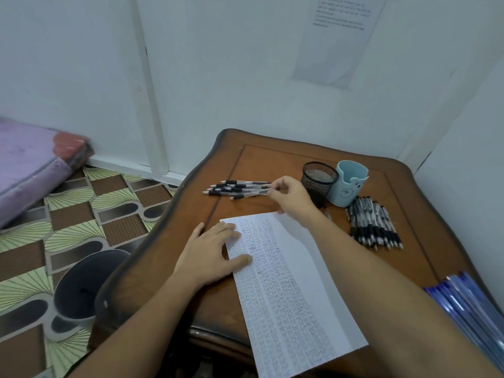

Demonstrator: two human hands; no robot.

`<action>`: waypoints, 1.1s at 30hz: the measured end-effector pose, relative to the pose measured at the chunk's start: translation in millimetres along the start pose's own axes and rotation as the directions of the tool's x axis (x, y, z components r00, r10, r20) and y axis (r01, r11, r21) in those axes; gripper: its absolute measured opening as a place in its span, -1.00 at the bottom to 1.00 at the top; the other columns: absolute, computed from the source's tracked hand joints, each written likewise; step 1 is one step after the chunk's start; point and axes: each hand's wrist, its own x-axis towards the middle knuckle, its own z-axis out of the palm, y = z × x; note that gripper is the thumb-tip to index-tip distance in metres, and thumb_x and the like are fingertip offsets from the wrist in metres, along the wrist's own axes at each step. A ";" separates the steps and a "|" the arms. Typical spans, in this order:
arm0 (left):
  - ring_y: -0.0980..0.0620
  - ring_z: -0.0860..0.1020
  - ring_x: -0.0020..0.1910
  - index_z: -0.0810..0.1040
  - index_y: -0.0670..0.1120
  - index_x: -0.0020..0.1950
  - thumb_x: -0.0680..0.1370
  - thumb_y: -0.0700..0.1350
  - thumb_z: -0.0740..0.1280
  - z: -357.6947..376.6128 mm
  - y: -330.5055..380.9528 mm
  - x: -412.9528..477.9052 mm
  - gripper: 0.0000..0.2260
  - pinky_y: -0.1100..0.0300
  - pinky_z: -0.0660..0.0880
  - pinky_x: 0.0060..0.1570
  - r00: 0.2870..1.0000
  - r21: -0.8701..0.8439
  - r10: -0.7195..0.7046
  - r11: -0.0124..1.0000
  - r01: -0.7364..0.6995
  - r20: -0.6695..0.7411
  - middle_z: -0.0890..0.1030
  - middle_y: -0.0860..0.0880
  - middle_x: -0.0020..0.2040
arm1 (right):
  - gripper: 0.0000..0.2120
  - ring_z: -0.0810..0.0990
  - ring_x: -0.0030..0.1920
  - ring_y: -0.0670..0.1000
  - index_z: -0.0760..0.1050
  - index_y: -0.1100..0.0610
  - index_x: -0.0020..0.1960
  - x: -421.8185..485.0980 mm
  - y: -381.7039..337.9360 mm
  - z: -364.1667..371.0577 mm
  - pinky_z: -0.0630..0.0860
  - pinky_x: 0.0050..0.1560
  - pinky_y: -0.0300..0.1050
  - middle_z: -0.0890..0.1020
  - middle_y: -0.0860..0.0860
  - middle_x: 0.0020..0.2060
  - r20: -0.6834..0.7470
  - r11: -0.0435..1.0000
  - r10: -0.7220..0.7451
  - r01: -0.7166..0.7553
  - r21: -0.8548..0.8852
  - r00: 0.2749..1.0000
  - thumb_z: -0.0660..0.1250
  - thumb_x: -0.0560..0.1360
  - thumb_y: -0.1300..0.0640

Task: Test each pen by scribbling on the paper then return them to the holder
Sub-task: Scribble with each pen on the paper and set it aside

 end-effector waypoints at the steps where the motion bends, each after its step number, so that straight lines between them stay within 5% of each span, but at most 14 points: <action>1: 0.26 0.22 0.44 0.42 0.16 0.38 0.30 0.53 -0.03 -0.7 1.5 0.5 -0.21 -0.01 -0.09 0.49 1.000 -0.008 -0.007 1.000 0.007 -0.008 0.32 0.21 0.46 | -0.91 0.58 -0.15 0.01 0.49 0.08 -0.08 -5.7 -2.7 -6.6 0.59 -0.22 -0.10 0.61 0.04 -0.04 -0.011 0.985 0.049 -0.046 0.168 0.999 0.36 0.58 0.22; 4: 0.21 0.29 0.39 0.39 0.15 0.43 0.27 0.51 -0.04 0.0 11.4 -1.1 -0.18 -0.08 -0.07 0.48 1.000 0.004 -0.028 1.000 0.028 0.000 0.36 0.20 0.40 | -0.92 0.67 -0.07 0.09 0.41 0.09 -0.01 -25.4 -8.6 -27.4 0.62 -0.19 -0.06 0.69 0.15 -0.01 -0.036 0.835 0.123 -0.084 0.544 0.992 0.22 0.66 0.20; 7: 0.16 0.31 0.33 0.37 0.13 0.45 0.23 0.51 -0.02 3.0 27.6 -9.0 -0.12 -0.16 -0.08 0.48 0.999 0.025 -0.028 0.999 0.028 0.018 0.39 0.16 0.24 | -0.92 0.58 -0.37 0.05 0.35 0.01 0.11 -44.9 -6.5 -40.7 0.58 -0.33 -0.04 0.59 0.05 -0.30 -0.057 0.713 0.136 -0.058 0.698 0.989 0.09 0.71 0.11; 10: 0.13 0.33 0.26 0.45 0.15 0.38 0.20 0.53 0.01 5.6 39.3 -16.6 -0.14 -0.17 -0.05 0.48 1.000 0.040 -0.021 0.999 0.020 0.013 0.37 0.15 0.14 | -0.82 0.26 -0.50 -0.07 0.38 -0.14 0.18 -59.9 -0.6 -48.6 0.22 -0.48 -0.24 0.40 0.00 -0.39 -0.048 0.762 0.141 -0.078 0.643 0.989 0.06 0.72 0.09; 13: 0.14 0.36 0.16 0.53 0.16 0.27 0.18 0.57 0.06 7.9 41.2 -20.1 -0.18 -0.08 0.11 0.43 1.000 0.046 0.011 0.999 -0.010 -0.023 0.37 0.18 0.10 | -0.94 0.15 -0.50 -0.09 0.37 -0.02 0.03 -71.3 3.8 -52.8 0.09 -0.52 -0.30 0.34 -0.01 -0.41 -0.031 0.811 0.131 -0.089 0.578 0.991 0.18 0.69 0.05; 16: 0.15 0.34 0.13 0.54 0.19 0.15 0.18 0.59 0.07 8.2 40.5 -18.2 -0.26 0.02 0.18 0.33 0.999 0.058 0.025 0.998 -0.023 -0.035 0.38 0.21 0.14 | -0.88 0.14 -0.53 -0.08 0.35 0.08 -0.03 -79.4 6.5 -55.5 0.10 -0.55 -0.27 0.24 0.00 -0.48 -0.070 0.819 0.122 -0.061 0.570 0.990 0.25 0.66 0.09; 19: 0.15 0.33 0.14 0.52 0.23 0.06 0.21 0.57 0.03 5.7 41.3 -10.0 -0.35 0.01 0.17 0.26 1.000 0.048 -0.004 0.999 0.006 -0.029 0.39 0.24 0.16 | -0.78 0.36 -0.51 -0.02 0.49 0.24 0.12 -82.2 9.3 -55.1 0.36 -0.49 -0.17 0.39 0.05 -0.52 -0.051 0.758 0.143 -0.076 0.648 0.988 0.14 0.70 0.12; 21: 0.14 0.32 0.13 0.52 0.24 0.12 0.23 0.56 0.01 5.1 40.9 -2.9 -0.33 0.03 0.16 0.22 1.000 0.056 -0.003 0.998 0.005 -0.027 0.40 0.23 0.14 | -0.59 0.46 -0.45 -0.01 0.53 0.25 -0.01 -79.0 13.0 -54.9 0.48 -0.35 -0.12 0.49 0.04 -0.51 -0.035 0.691 0.179 -0.101 0.716 0.983 0.07 0.71 -0.02; 23: 0.14 0.30 0.12 0.47 0.27 0.28 0.23 0.56 -0.01 5.6 38.9 2.8 -0.26 0.05 0.14 0.22 1.000 0.064 0.011 0.998 -0.010 -0.013 0.38 0.20 0.11 | -0.48 0.43 -0.47 -0.01 0.54 0.22 -0.08 -74.2 18.6 -54.8 0.38 -0.38 -0.14 0.48 0.03 -0.53 -0.038 0.663 0.208 -0.112 0.740 0.977 0.01 0.69 -0.14; 27: 0.16 0.25 0.17 0.50 0.29 0.28 0.19 0.59 0.01 5.9 33.6 11.7 -0.22 0.11 0.05 0.20 1.000 0.037 0.028 0.999 -0.029 0.014 0.35 0.22 0.12 | -0.59 0.63 -0.34 0.01 0.56 0.24 0.02 -67.9 28.8 -47.4 0.47 -0.39 -0.20 0.67 0.08 -0.35 -0.027 0.770 0.158 -0.106 0.629 0.987 0.10 0.69 -0.05; 31: 0.17 0.24 0.30 0.54 0.26 0.16 0.16 0.57 0.12 4.7 29.3 23.5 -0.30 0.10 0.01 0.25 0.997 0.011 0.061 0.998 -0.061 0.042 0.34 0.29 0.17 | -0.67 0.35 -0.47 -0.03 0.46 0.17 -0.19 -56.2 34.4 -28.5 0.25 -0.46 -0.19 0.43 0.01 -0.52 -0.081 0.874 0.109 -0.056 0.482 0.991 0.18 0.68 0.03; 33: 0.19 0.24 0.32 0.53 0.24 0.12 0.15 0.56 0.14 5.1 26.0 28.5 -0.33 0.02 0.04 0.33 0.994 -0.005 0.080 0.997 -0.080 0.069 0.35 0.28 0.22 | -0.69 0.47 -0.44 -0.01 0.52 0.17 -0.11 -48.2 33.9 -21.2 0.28 -0.44 -0.15 0.55 0.08 -0.45 -0.064 0.888 0.106 -0.066 0.455 0.992 0.15 0.69 0.06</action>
